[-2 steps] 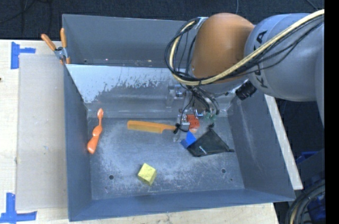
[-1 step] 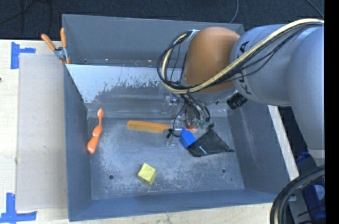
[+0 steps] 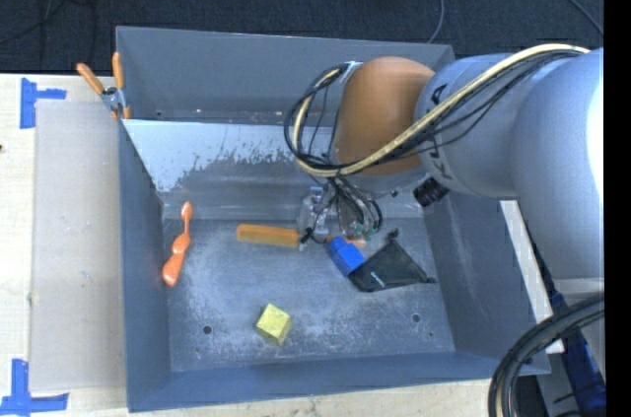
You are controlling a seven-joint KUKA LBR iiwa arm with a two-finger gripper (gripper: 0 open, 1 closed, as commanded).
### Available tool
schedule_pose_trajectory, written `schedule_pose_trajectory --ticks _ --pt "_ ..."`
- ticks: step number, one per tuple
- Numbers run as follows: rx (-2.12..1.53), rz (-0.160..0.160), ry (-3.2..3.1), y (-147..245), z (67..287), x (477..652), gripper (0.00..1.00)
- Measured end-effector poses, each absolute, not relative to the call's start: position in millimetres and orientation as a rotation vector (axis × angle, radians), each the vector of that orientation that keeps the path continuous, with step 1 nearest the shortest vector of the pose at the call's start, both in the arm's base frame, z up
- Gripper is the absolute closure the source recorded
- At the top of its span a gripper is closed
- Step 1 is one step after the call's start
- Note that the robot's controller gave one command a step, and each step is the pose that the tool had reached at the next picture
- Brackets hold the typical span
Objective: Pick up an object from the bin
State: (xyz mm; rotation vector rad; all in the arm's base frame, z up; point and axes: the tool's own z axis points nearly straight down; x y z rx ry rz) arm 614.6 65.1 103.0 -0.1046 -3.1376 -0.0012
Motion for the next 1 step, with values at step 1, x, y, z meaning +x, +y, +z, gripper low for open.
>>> schedule_pose_trajectory --ticks 1 --pt "-0.105 -0.001 -3.138 65.0 103.0 614.6 1.0"
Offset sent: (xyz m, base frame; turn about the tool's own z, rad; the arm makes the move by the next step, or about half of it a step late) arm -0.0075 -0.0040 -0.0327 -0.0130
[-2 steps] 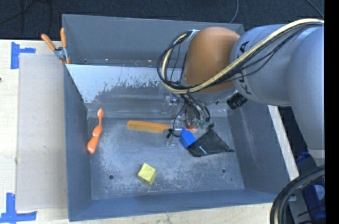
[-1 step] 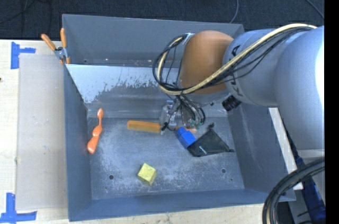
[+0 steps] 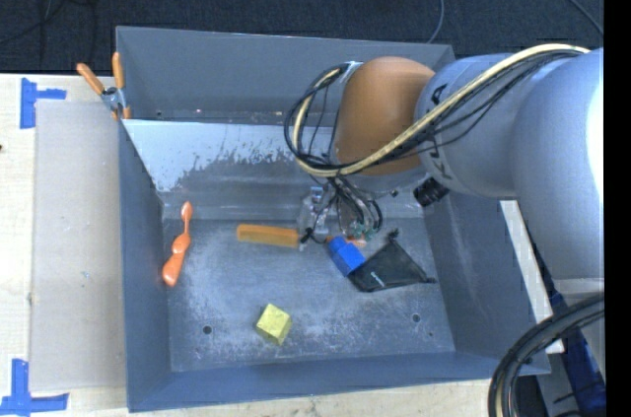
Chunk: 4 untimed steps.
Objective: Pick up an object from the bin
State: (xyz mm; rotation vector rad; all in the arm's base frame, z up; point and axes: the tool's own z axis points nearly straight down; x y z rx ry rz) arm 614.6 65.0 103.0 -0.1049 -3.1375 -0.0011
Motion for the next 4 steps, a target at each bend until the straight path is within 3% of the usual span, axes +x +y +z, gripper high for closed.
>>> schedule_pose_trajectory --ticks 1,2,4 --pt "-0.09 -0.001 -3.138 62.9 79.9 609.4 1.0" --pt "-0.097 -0.004 -3.137 49.8 70.5 601.3 1.0" --pt "-0.109 -0.003 -3.14 69.9 79.3 605.9 1.0"
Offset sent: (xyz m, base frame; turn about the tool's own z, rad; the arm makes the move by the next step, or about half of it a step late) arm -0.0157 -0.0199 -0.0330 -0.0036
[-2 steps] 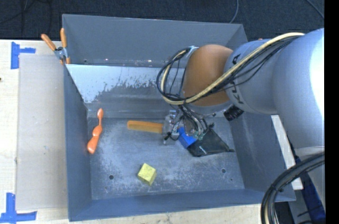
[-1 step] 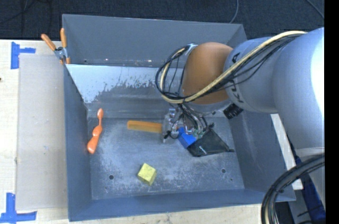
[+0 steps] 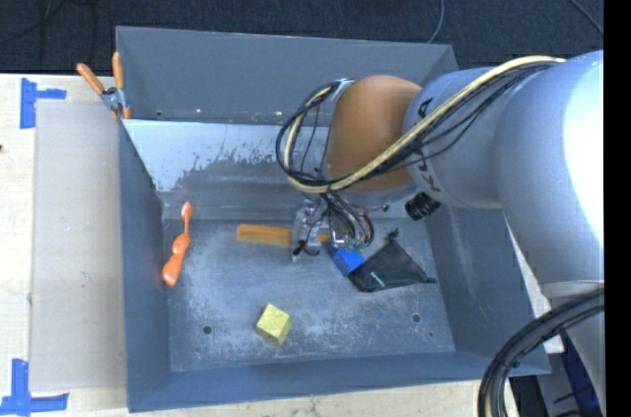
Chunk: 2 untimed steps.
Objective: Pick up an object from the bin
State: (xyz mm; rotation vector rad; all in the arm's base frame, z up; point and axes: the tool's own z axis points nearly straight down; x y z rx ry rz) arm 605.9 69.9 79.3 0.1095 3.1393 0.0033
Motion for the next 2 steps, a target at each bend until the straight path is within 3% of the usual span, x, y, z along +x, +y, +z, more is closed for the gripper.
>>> schedule_pose_trajectory --ticks 1,2 --pt "0.159 0.001 3.142 96.5 72.1 598.2 1.0" --pt "0.12 0.004 3.138 107.9 72.2 602.9 1.0"
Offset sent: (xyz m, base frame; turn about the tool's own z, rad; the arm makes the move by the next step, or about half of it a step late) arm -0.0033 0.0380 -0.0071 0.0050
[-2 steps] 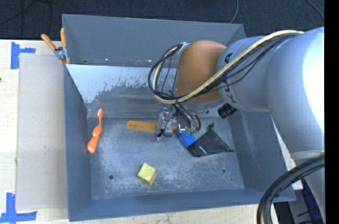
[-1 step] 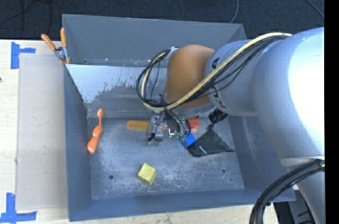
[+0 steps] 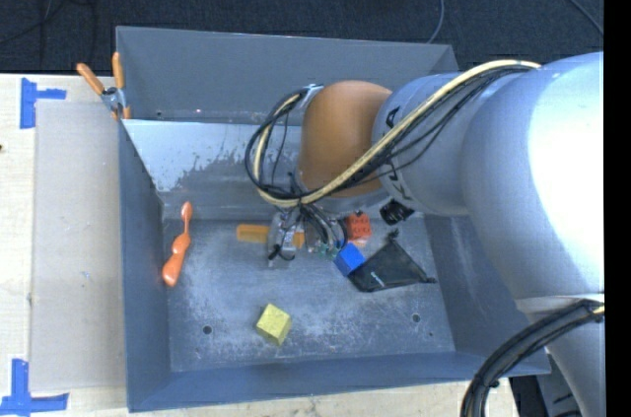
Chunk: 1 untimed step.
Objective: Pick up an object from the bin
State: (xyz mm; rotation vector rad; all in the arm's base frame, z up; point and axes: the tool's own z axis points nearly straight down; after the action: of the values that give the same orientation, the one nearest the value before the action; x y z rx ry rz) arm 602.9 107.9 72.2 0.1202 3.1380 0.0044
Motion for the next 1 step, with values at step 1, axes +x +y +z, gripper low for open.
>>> schedule_pose_trajectory --ticks 1 --pt "0.121 0.004 3.138 107.8 72.2 603.0 1.0"
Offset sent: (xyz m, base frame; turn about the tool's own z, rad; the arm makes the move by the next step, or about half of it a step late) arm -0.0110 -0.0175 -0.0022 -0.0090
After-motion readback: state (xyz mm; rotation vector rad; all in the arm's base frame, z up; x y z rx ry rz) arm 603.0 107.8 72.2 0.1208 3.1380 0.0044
